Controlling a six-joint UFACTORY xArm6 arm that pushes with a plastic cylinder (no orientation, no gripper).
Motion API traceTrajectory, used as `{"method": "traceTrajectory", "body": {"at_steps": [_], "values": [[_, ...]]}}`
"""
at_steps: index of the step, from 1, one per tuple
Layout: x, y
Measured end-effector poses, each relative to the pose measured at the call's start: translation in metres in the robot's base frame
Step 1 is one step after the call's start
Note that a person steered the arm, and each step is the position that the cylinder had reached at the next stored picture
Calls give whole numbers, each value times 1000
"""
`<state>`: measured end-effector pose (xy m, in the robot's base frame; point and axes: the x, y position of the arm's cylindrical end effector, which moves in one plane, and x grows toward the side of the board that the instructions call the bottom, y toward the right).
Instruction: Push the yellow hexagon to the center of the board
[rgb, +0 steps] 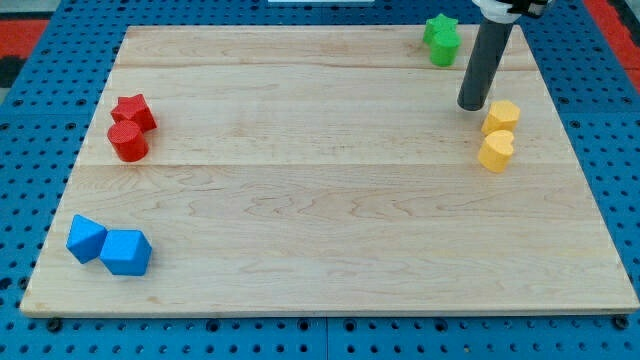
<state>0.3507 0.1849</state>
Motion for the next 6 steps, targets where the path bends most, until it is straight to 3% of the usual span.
{"method": "traceTrajectory", "body": {"at_steps": [3,5,6], "values": [[-24,33],[30,67],[35,30]]}}
